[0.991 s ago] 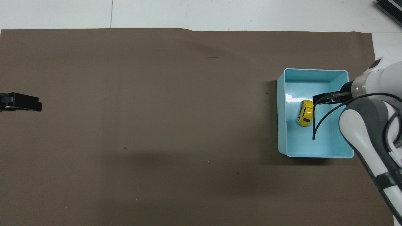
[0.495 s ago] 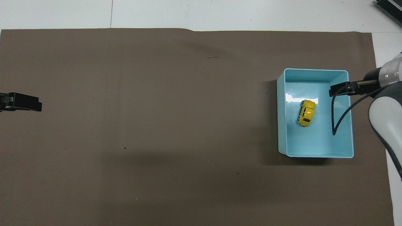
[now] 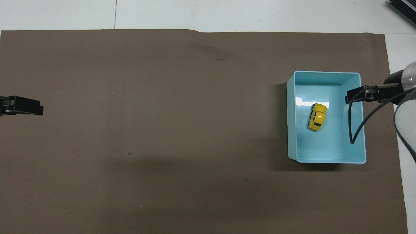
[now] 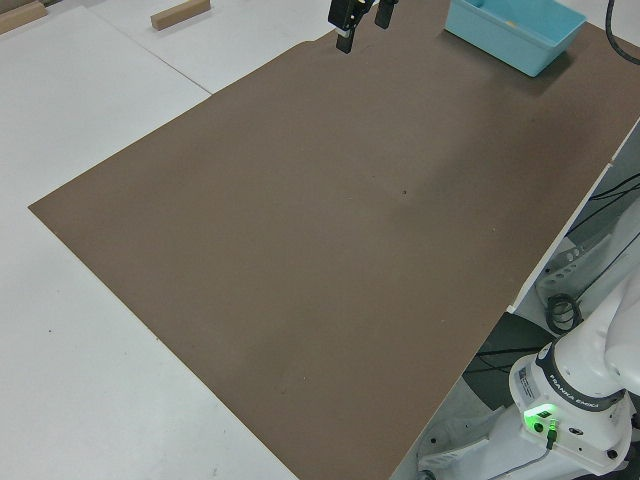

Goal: Wind up and store yellow beetle car

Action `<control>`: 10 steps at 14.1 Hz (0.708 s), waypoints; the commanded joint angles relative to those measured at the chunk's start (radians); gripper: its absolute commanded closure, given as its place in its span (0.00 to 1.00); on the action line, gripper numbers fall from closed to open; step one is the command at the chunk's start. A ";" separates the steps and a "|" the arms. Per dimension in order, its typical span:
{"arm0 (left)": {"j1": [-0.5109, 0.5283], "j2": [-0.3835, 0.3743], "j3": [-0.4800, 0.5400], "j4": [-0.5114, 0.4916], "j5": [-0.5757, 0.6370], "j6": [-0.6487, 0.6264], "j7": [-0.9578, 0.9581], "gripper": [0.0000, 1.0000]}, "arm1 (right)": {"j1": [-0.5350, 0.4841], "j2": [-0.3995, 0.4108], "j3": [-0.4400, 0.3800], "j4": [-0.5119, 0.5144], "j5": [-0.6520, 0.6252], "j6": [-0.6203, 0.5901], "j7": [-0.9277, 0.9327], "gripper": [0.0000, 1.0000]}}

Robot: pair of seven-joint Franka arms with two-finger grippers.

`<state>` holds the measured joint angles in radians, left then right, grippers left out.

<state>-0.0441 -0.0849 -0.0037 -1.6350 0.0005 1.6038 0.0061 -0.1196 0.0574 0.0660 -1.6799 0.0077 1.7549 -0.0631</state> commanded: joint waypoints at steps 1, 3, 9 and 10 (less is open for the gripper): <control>0.015 -0.009 -0.007 -0.006 -0.017 -0.010 -0.003 0.00 | -0.005 -0.019 0.003 0.017 0.006 -0.066 0.020 0.00; 0.015 -0.009 -0.007 -0.006 -0.017 -0.010 -0.002 0.00 | -0.012 -0.016 0.002 0.055 0.006 -0.107 0.022 0.00; 0.015 -0.009 -0.007 -0.006 -0.017 -0.010 -0.003 0.00 | -0.014 -0.040 0.002 0.071 0.006 -0.155 0.035 0.00; 0.015 -0.009 -0.007 -0.006 -0.017 -0.010 -0.002 0.00 | -0.012 -0.047 0.002 0.066 0.005 -0.155 0.034 0.00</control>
<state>-0.0441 -0.0849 -0.0037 -1.6350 0.0005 1.6038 0.0061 -0.1246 0.0323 0.0631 -1.6137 0.0077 1.6184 -0.0484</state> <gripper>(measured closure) 0.000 0.000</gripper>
